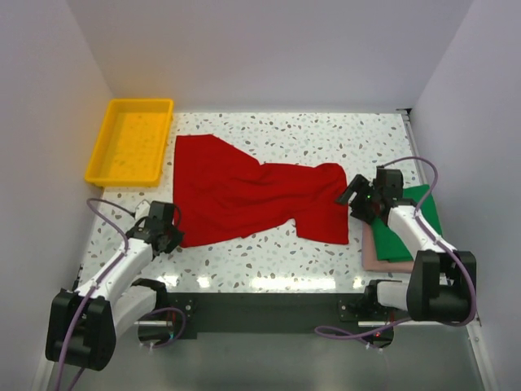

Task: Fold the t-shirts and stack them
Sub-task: Flatten the tshirt out

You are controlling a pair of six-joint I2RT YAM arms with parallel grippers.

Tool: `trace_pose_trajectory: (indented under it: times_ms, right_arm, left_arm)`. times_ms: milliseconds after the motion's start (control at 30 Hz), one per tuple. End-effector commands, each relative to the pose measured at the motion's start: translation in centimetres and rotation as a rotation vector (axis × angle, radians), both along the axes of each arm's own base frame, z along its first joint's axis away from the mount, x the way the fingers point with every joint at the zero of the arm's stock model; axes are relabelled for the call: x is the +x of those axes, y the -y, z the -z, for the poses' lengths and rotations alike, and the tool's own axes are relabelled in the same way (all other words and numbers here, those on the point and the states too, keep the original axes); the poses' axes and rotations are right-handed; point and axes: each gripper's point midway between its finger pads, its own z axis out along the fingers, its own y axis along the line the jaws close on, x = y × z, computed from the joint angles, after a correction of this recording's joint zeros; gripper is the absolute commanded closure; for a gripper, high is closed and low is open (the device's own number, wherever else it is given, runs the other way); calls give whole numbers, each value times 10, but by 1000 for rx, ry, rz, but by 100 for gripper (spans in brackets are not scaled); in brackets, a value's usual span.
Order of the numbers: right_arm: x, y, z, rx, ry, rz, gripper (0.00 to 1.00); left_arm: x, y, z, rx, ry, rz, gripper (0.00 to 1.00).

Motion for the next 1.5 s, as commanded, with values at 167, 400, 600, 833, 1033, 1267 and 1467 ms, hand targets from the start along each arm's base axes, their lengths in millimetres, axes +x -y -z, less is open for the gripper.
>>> trace_pose_trajectory:
  times_ms: [167,400,600,833,1033,1267,1467]
  right_arm:
    - [7,6,6,-38,3,6,26]
    - [23,10,11,-48,-1,35,33]
    - [50,6,15,-50,-5,46,45]
    - [56,-15,28,-156,-42,30,52]
    - [52,5,27,-251,-38,93,51]
    - [59,8,34,-288,-67,76,51]
    - [65,-1,43,-266,-80,47,51]
  left_arm:
    - [48,-22,-71,99,159,19,100]
    - [63,-48,-91,105,209,13,100]
    - [72,-45,-93,93,224,43,100]
    - [81,-42,-101,93,260,80,100]
    - [83,-38,-101,89,266,107,100]
    - [85,-37,-100,87,273,121,100]
    - [87,-34,-98,74,274,130,100]
